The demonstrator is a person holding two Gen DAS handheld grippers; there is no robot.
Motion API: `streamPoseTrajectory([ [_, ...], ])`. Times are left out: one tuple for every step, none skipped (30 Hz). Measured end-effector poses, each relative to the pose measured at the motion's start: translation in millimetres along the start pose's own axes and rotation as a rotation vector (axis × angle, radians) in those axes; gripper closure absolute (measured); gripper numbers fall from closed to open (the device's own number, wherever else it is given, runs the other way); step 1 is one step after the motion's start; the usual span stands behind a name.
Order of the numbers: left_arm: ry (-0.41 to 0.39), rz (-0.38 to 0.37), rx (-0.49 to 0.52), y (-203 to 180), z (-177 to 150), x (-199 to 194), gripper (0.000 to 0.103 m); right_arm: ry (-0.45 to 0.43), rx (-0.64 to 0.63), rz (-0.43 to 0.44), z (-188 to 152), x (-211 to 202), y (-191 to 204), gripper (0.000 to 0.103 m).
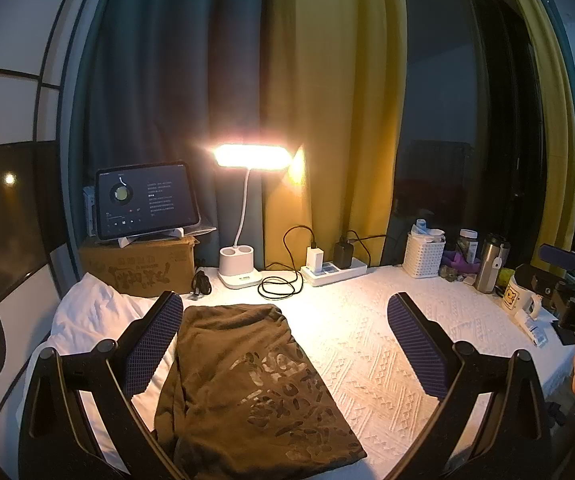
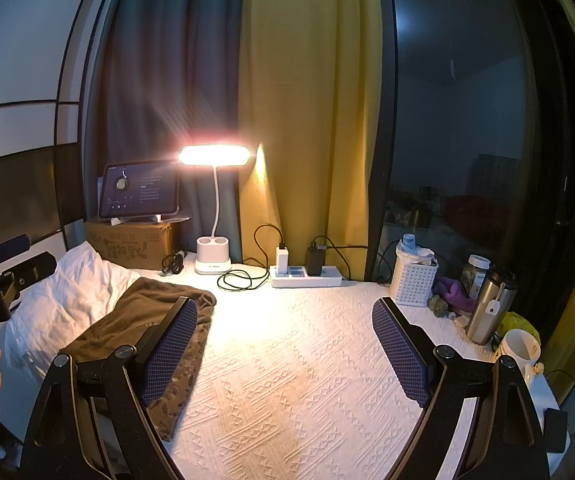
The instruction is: Fold small clothes
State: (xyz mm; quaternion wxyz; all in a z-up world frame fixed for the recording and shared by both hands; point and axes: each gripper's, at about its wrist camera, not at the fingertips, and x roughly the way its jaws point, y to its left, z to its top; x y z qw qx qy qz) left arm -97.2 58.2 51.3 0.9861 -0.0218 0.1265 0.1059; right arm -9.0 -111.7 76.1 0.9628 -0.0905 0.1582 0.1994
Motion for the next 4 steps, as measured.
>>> streamPoseTrajectory([
  [0.000,0.000,0.000,0.2,0.4,0.6,0.002,0.001,0.001,0.000,-0.9,-0.1,0.7,0.013],
  [0.001,-0.001,-0.001,0.3,0.5,0.8,0.002,0.002,0.000,0.001,-1.0,-0.2,0.6,0.013],
  [0.001,0.000,-0.002,0.2,0.5,0.7,0.002,0.002,0.000,0.001,-1.0,-0.1,0.6,0.013],
  [0.002,0.000,-0.003,0.3,0.3,0.9,0.002,0.002,-0.001,0.001,-0.9,0.3,0.2,0.013],
])
